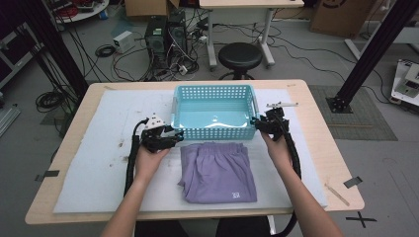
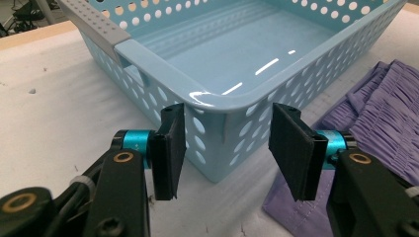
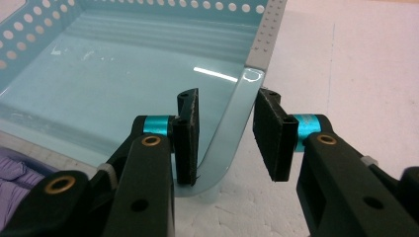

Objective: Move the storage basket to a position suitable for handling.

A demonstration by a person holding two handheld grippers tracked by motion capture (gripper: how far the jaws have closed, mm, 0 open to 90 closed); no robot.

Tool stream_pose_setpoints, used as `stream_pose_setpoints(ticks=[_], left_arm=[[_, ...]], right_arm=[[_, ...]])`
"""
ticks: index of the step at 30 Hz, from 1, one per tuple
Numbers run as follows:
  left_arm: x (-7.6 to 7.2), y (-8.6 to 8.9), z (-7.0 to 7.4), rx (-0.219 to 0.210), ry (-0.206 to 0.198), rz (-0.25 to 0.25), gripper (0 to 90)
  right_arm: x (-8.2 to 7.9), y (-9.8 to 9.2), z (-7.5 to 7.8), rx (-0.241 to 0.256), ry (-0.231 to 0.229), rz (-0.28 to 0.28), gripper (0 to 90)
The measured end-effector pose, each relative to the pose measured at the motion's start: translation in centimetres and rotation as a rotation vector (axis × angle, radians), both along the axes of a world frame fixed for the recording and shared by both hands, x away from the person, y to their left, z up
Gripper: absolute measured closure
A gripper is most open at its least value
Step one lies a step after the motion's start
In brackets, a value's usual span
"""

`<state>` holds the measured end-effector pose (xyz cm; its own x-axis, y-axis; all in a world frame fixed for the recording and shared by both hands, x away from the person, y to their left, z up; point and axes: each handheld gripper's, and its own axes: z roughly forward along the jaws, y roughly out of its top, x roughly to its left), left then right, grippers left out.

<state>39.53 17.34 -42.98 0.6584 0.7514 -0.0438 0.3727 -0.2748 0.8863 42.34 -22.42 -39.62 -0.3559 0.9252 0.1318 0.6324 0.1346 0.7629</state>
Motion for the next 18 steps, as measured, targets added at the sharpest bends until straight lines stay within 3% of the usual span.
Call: stream_pose_setpoints(ticks=[11, 15, 18], left_arm=[[0.05, -0.43, -0.19, 0.004, -0.001, -0.008, 44.6], [-0.12, -0.73, -0.10, 0.023, -0.012, -0.004, 36.3], [-0.32, -0.30, 0.06, 0.019, -0.014, 0.023, 29.3]], right_arm=[[0.06, -0.04, -0.11, -0.008, -0.008, -0.019, 63.3], [-0.07, -0.03, -0.08, -0.008, -0.026, -0.028, 46.9], [-0.39, -0.42, 0.04, 0.014, -0.056, -0.045, 41.2]])
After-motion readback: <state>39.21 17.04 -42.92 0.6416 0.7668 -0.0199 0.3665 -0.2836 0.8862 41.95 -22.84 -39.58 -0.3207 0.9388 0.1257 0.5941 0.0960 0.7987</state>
